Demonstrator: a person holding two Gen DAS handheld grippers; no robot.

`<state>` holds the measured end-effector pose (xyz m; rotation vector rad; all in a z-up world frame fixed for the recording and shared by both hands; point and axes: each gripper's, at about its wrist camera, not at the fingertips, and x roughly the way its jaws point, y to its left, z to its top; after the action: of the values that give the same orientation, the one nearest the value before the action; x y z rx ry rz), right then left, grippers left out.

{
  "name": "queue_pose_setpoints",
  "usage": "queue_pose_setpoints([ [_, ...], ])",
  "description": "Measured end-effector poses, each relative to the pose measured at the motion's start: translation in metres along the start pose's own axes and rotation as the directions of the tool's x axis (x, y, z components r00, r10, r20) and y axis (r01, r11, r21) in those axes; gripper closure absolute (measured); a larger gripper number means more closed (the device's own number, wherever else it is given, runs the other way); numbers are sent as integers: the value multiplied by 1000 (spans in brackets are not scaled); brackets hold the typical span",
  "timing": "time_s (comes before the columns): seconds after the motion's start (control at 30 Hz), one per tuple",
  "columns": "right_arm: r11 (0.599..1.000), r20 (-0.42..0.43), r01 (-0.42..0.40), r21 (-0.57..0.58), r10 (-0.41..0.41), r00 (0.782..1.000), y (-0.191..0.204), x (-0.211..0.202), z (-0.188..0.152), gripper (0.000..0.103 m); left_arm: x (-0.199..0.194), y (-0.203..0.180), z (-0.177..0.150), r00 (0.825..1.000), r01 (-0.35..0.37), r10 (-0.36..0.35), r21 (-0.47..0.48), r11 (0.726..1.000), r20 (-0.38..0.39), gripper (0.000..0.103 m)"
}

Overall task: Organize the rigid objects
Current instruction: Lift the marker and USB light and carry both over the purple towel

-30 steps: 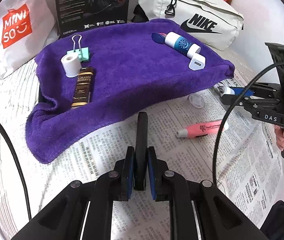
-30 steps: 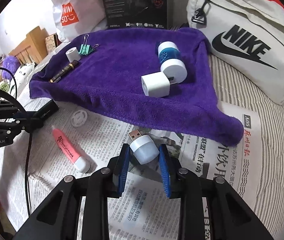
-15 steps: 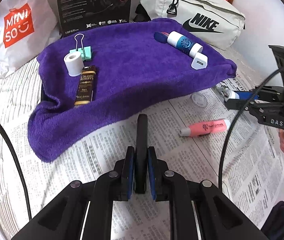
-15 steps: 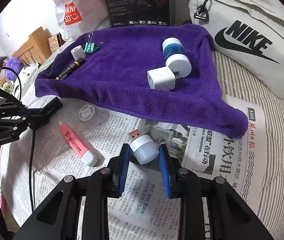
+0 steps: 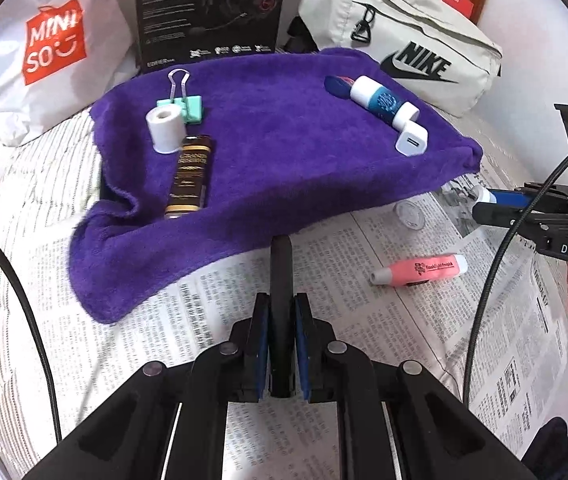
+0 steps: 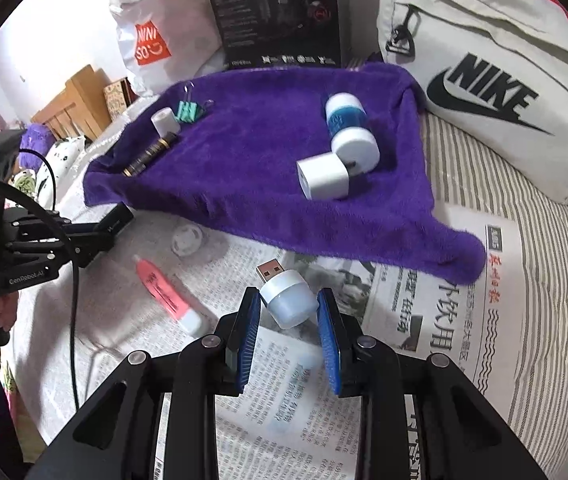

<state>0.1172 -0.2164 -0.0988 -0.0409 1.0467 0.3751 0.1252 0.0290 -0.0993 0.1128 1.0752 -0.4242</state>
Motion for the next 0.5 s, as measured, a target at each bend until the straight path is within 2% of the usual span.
queue_pose_setpoints([
  [0.5,998,40,-46,-29,47,998,15,-1,44,74,-34,18,27,998,-29,27,23,999,64,91],
])
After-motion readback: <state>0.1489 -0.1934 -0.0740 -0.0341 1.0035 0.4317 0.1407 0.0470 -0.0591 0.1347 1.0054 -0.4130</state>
